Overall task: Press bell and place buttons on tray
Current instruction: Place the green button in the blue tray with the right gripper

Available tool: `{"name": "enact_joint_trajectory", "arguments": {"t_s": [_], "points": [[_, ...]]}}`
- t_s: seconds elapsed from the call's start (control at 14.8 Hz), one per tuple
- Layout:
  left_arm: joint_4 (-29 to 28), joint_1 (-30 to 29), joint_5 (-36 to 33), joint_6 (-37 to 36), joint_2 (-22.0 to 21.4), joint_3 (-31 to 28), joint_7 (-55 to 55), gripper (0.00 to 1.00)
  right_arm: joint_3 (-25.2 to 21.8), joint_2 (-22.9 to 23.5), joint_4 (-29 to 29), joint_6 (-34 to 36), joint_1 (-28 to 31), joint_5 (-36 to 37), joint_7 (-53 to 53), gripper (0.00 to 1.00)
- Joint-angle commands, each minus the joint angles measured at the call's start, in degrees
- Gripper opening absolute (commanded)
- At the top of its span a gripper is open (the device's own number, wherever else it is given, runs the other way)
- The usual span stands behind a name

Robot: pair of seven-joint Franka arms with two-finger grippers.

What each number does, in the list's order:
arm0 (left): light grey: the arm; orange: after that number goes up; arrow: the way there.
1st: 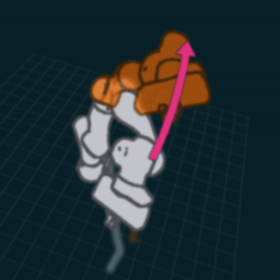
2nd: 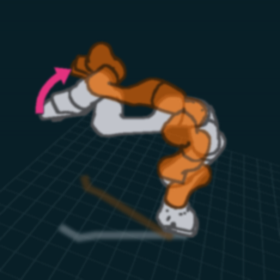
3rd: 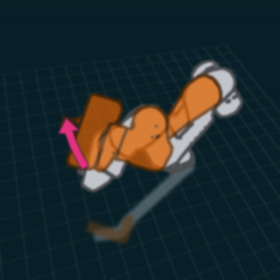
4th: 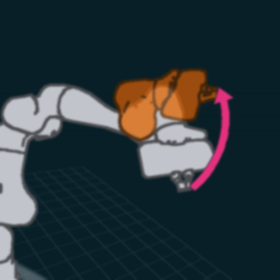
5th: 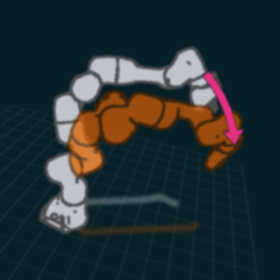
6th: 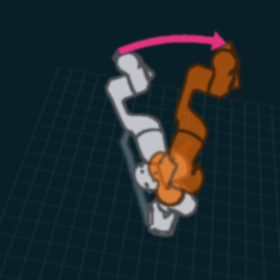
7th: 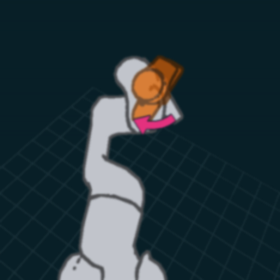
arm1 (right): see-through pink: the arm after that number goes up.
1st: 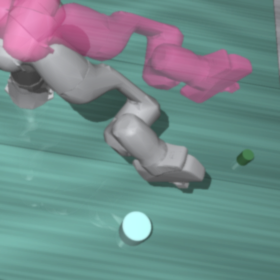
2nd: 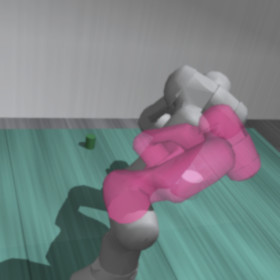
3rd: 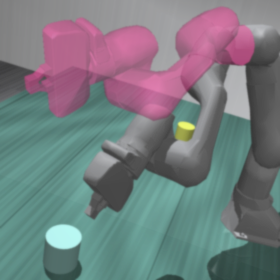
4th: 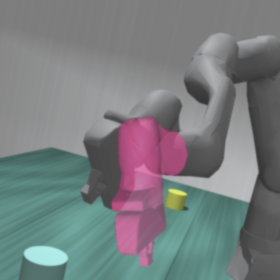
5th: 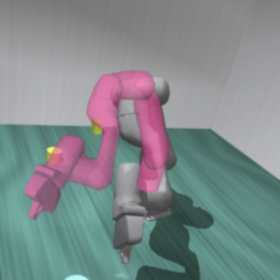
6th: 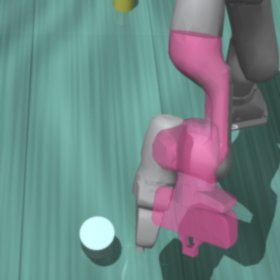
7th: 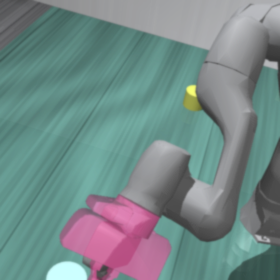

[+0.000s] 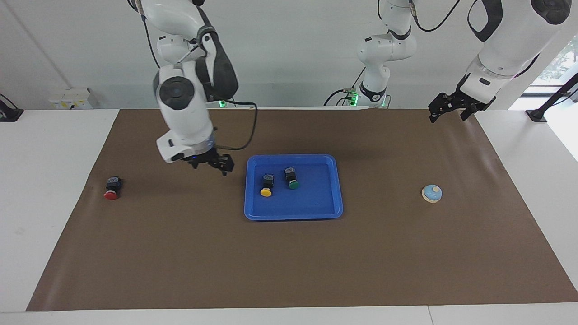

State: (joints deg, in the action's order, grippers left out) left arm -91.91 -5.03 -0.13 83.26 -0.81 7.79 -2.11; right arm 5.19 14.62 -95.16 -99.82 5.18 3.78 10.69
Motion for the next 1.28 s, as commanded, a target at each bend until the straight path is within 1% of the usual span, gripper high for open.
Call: {"name": "enact_joint_trajectory", "arguments": {"t_s": [0.0, 0.2, 0.27, 0.34, 0.4, 0.54, 0.67, 0.81, 1.01, 1.08, 1.21], "points": [[-0.5, -0.1, -0.9, -0.6, -0.9, -0.1, -0.4, 1.00, 1.0, -3.0, -7.9, -6.1, 8.7, 1.9, -14.5, 1.00], [-0.5, -0.1, -0.9, -0.6, -0.9, 0.0, -0.4, 1.00, 1.0, -6.1, -18.4, -18.3, 16.6, 2.6, -26.3, 1.00], [-0.5, -0.1, -0.9, -0.7, -0.9, 0.0, -0.4, 1.00, 1.0, -7.0, -22.1, -24.0, 19.1, 2.7, -29.8, 1.00], [-0.5, -0.1, -0.9, -0.6, -0.9, -0.1, -0.4, 1.00, 1.0, -7.5, -25.5, -29.0, 21.1, 2.7, -32.5, 1.00], [-0.5, -0.1, -0.9, -0.6, -0.9, -0.1, -0.4, 1.00, 1.0, -7.8, -27.6, -32.2, 22.1, 2.7, -33.7, 1.00], [-0.5, -0.1, -0.9, -0.7, -0.9, 0.0, -0.4, 1.00, 1.0, -7.1, -29.0, -35.2, 23.4, 2.7, -34.8, 1.00], [-0.5, -0.1, -0.9, -0.7, -0.9, -0.1, -0.4, 1.00, 1.0, -5.9, -30.4, -38.7, 25.2, 2.7, -38.3, 1.00], [-0.5, -0.1, -0.9, -0.6, -0.9, 0.0, -0.4, 1.00, 1.0, -4.0, -30.9, -42.7, 26.9, 2.6, -40.7, 1.00], [-0.5, -0.1, -0.9, -0.6, -0.9, -0.1, -0.4, 1.00, 1.2, -2.7, -30.7, -43.3, 26.6, 1.7, -38.0, 1.00], [-0.5, -0.1, -0.9, -0.6, -0.9, 0.0, -0.4, 1.00, 1.3, -2.6, -30.4, -42.7, 26.5, 1.7, -36.0, 1.00], [-0.5, -0.1, -0.9, -0.6, -0.9, -0.1, -0.4, 1.00, 1.4, -2.5, -30.4, -42.7, 26.4, 1.5, -35.3, 1.00]]}}
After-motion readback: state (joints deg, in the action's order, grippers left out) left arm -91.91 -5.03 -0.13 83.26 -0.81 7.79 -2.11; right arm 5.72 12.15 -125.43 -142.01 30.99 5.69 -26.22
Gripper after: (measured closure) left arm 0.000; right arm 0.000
